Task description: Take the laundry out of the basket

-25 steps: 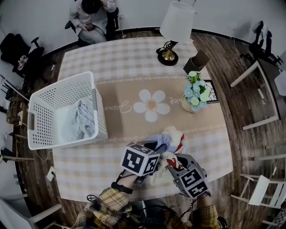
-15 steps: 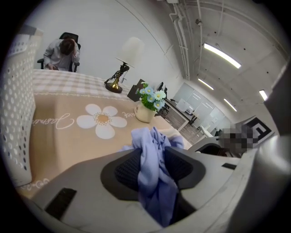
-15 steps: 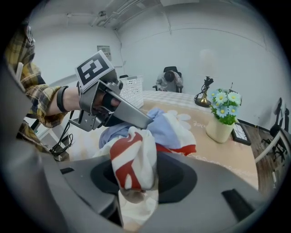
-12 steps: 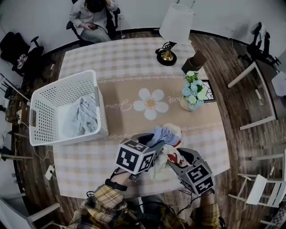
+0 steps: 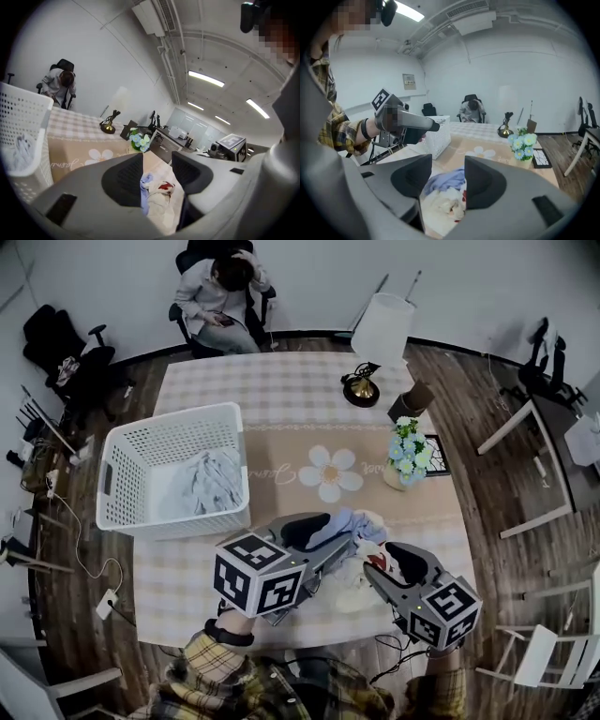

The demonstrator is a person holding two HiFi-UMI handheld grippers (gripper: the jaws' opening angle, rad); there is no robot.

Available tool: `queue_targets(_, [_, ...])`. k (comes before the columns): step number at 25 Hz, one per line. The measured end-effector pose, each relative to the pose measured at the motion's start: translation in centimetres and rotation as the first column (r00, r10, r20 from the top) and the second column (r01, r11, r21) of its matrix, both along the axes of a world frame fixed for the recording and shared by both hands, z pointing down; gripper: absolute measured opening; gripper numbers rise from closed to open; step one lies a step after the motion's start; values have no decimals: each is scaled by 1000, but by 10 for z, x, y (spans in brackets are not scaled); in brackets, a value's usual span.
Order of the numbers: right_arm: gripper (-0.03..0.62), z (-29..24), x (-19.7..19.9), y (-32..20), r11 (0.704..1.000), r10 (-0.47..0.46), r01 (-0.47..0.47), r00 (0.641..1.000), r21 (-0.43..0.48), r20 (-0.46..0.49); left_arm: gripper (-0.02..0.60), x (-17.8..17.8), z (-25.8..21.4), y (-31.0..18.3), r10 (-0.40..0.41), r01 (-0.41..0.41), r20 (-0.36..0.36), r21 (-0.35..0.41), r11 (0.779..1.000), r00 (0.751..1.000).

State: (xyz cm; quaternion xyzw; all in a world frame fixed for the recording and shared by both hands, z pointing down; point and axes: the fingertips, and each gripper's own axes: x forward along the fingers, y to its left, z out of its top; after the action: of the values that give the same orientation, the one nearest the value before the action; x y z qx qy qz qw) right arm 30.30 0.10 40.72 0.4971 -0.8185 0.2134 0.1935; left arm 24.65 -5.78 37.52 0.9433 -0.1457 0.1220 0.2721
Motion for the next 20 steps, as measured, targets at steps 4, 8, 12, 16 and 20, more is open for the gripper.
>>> queue_targets(4, [236,-54,-29,-11,991,-43,37,998,131,48,226,-30,-47,-2,-46,52,-80,84,995,996])
queue_targets(8, [170,-101,-61,-17,965,-101,66,987,255,126,187,-60,-88,4,-80,102,-141,158,982,987])
queue_targets(12, [101,-134,-94,-24,931,-168,115,977,347,129,145,-90,-119,8,-143,183,-166,256,949,976])
queue_targets(16, [49,-154,-125,-25,905,-228,156,963,397,142,36,-118,-139,12,-206,258,-178,345,903,962])
queue_targets(20, [23,-163,-146,-23,892,-266,187,953,411,143,15,-135,-147,19,-228,285,-189,375,882,955])
